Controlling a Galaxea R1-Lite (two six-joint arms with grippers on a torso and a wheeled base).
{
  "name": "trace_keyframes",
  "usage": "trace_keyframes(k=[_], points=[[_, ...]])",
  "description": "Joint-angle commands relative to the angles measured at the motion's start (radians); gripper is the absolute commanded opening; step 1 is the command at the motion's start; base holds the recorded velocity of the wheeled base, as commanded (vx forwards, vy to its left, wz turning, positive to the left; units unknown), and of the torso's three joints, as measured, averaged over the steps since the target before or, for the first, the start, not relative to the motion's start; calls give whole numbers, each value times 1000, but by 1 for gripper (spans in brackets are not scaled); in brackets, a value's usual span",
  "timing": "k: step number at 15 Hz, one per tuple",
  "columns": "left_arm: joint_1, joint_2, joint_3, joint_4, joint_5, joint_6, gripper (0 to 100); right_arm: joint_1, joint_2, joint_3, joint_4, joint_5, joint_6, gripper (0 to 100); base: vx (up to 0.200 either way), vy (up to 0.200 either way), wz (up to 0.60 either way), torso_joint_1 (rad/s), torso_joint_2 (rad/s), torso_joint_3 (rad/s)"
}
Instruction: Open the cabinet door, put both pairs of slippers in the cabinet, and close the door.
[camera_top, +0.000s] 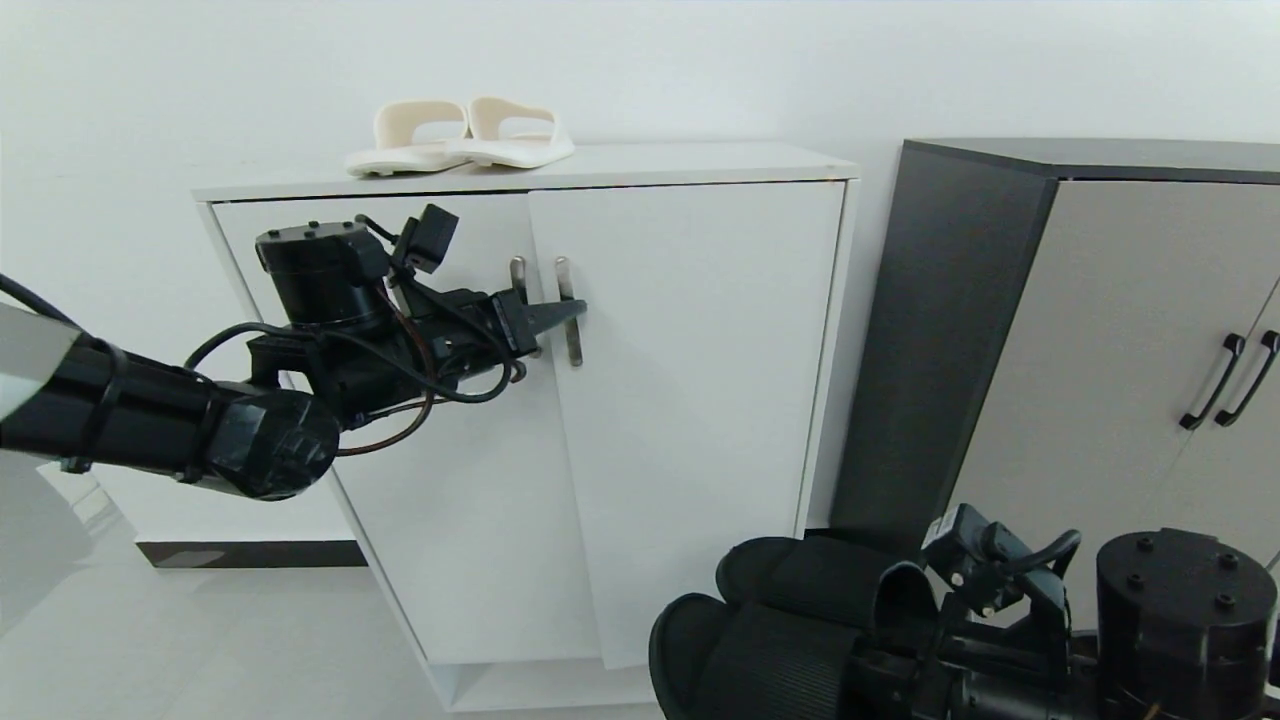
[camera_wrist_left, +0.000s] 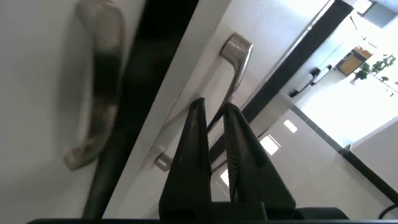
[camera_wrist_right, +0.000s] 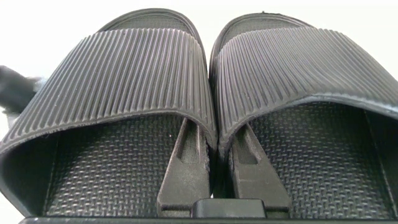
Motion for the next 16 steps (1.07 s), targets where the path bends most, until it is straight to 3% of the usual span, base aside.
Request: trace_keyframes(k=[1,3,8,10,12,13,16], points=[[-33,-95,85,0,-1,19,0,-2,-42,25,0,52,0,0,0,0,0,0,0,0],[-59,-195,197,-2,7,41,0,-2,-60,31,0,80,0,0,0,0,0,0,0,0],[-131,-505,478,-2,12,41,0,-2,-88,51,-17,86,-52,0,0,0,0,0,0,0],[-136,-636,551,7,12,36,0,-2,-131,84,-33,154,-57,0,0,0,0,0,0,0],[-96,-640,535,21,13,32,0,-7,-151,101,-34,229,-58,0,0,0,0,0,0,0],[-55,-581,501,23,15,30,0,-10,-152,103,-34,235,-58,0,0,0,0,0,0,0],[-21,-428,403,18,25,38,0,-11,-151,115,-34,235,-89,0,0,0,0,0,0,0]])
